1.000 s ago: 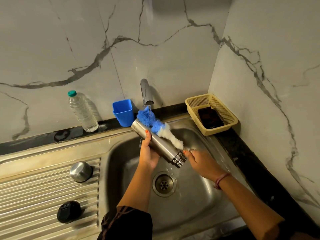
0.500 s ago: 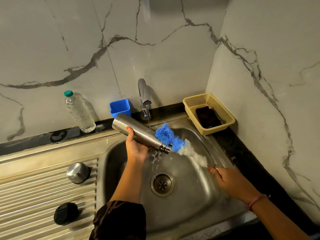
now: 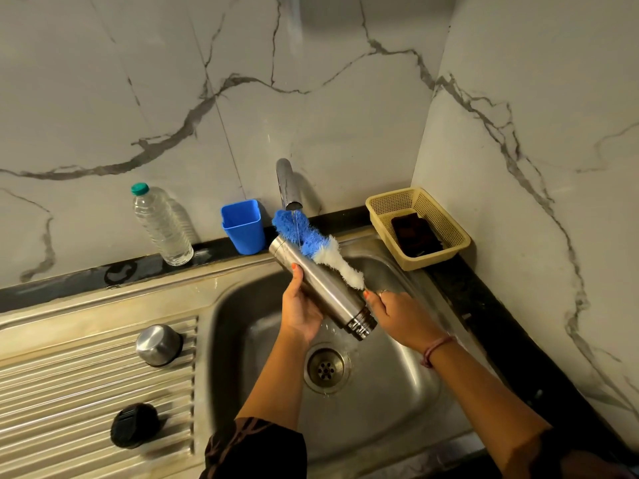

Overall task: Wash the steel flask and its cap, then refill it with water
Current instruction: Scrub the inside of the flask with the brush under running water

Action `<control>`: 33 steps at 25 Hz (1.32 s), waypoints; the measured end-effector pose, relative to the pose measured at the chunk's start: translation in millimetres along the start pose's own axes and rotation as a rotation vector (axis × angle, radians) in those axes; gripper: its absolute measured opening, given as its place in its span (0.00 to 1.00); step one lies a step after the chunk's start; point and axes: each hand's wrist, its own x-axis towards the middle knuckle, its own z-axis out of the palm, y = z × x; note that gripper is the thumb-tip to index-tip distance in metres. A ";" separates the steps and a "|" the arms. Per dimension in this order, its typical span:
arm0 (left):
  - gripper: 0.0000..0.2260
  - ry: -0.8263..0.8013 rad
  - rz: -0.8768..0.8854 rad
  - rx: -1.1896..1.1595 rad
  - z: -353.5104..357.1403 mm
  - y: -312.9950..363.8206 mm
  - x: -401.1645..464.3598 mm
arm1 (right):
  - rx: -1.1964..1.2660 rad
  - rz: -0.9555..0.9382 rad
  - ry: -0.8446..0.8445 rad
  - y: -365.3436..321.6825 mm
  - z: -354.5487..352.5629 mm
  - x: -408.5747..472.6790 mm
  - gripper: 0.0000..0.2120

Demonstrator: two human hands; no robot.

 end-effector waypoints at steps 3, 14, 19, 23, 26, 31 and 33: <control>0.28 -0.012 0.003 -0.024 -6.8 0.8 6.0 | 0.021 0.000 -0.035 7.8 5.6 -8.6 0.20; 0.28 -0.018 0.016 -0.019 -6.2 6.8 9.4 | 0.135 0.056 -0.047 25.2 11.9 -31.5 0.19; 0.27 -0.015 0.002 -0.010 -1.8 4.3 6.3 | 0.055 -0.002 -0.051 0.7 -7.1 3.3 0.20; 0.28 -0.001 0.038 -0.101 -5.2 15.9 13.7 | 0.054 0.058 -0.070 29.3 -0.7 -21.6 0.20; 0.24 0.068 0.071 -0.163 -5.9 23.4 15.9 | 0.081 0.108 -0.089 57.4 2.8 -49.6 0.20; 0.30 0.125 0.134 -0.222 -13.4 36.0 21.8 | 0.053 0.154 -0.125 85.4 -1.2 -64.1 0.21; 0.31 0.125 0.129 -0.228 -14.0 38.3 23.5 | 0.049 0.142 -0.128 83.8 -3.0 -62.6 0.20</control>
